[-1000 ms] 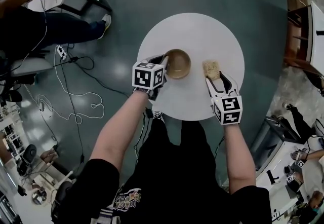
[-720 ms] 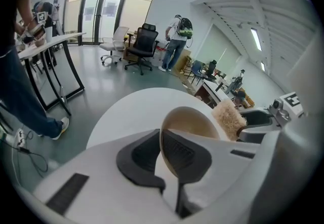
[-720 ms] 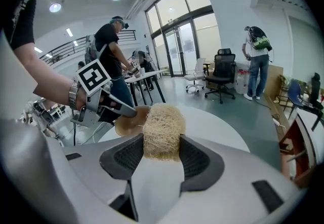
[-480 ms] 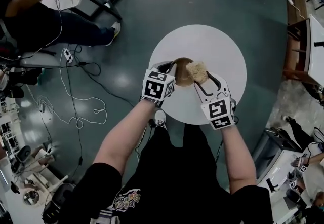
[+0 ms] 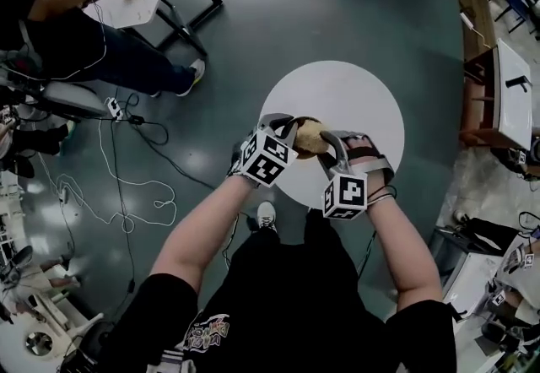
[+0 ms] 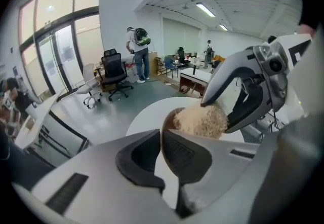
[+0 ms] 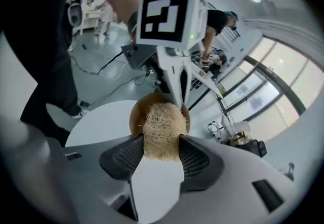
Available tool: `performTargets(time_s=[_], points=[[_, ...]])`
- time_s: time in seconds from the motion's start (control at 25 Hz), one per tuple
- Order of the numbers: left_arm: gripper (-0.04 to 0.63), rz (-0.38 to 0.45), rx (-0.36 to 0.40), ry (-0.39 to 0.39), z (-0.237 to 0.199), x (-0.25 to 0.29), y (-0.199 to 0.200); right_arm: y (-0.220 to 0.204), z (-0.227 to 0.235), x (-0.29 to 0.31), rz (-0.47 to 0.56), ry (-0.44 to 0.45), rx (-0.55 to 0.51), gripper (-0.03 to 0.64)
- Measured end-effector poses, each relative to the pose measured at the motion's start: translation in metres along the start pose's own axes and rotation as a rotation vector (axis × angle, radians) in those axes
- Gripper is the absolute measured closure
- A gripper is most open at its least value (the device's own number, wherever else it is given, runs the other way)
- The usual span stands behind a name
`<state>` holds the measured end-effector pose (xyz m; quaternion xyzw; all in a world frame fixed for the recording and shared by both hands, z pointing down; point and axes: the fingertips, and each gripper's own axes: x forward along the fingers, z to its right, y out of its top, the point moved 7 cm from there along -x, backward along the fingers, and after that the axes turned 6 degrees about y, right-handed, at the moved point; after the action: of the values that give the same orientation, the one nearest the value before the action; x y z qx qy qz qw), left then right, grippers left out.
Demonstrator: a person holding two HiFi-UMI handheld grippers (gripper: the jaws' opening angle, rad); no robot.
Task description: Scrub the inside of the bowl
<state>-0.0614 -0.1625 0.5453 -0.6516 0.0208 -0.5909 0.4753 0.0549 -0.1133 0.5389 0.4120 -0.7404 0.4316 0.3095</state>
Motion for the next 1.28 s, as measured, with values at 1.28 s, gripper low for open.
performTargets(time_s=[1.28], points=[[0.569, 0.234, -0.138, 0.077, -0.039, -0.106, -0.025, 0.106, -0.028, -0.031, -0.275, -0.096, 0.1, 0.393]])
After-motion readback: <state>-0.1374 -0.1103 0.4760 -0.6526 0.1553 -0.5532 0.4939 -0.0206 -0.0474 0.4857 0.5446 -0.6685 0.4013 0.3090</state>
